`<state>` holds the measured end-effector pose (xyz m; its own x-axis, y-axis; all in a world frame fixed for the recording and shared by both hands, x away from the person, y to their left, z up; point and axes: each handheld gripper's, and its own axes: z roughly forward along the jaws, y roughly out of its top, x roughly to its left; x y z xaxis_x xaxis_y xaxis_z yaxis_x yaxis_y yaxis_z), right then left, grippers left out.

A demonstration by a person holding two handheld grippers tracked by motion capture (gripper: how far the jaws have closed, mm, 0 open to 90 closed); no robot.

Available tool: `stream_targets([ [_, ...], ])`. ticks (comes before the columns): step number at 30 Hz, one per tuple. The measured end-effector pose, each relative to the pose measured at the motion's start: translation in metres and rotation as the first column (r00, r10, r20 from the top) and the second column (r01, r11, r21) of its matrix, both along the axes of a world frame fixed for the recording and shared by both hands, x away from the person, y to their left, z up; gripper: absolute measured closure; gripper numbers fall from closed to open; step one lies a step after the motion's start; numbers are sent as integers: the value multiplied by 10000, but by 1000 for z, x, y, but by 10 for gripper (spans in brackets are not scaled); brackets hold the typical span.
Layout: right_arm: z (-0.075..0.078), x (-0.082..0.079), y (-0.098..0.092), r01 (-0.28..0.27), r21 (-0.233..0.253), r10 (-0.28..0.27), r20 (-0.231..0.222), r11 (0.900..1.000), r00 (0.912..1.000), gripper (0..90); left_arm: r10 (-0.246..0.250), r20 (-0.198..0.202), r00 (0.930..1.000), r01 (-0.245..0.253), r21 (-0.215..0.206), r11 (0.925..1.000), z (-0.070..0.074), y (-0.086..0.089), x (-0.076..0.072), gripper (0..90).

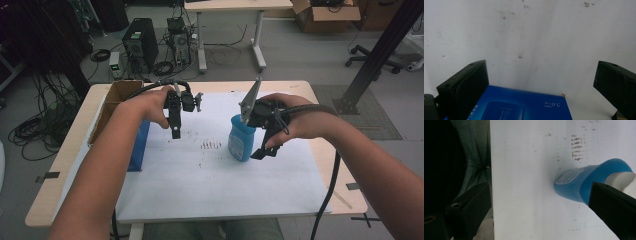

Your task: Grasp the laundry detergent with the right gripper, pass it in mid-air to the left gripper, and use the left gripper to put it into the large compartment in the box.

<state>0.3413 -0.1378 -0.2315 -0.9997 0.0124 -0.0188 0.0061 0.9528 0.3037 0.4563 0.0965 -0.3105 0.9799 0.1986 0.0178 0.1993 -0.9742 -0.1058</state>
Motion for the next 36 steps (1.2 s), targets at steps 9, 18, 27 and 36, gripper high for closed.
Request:
stream_targets([
  [9, 2, 1, 1, 7, -53, -7, 39, 10000, 10000, 45, -73, 23, 10000, 73, 28, 10000, 1, -1, -1, 2],
  [18, 1, 1, 2, -32, -108, 33, 36, 9999, 10000, 45, 37, 57, 10000, -36, -31, 10000, 3, 2, -3, 2],
  [27, 2, 0, 0, 13, -171, -13, 16, 9999, 10000, 45, -30, 53, 10000, 31, -45, 10000, 3, 0, -3, 2],
  [36, -5, -3, -4, 131, -194, -132, -50, 9997, 9999, 44, -138, 41, 9999, 138, 49, 9999, 4, -1, -7, 2],
])
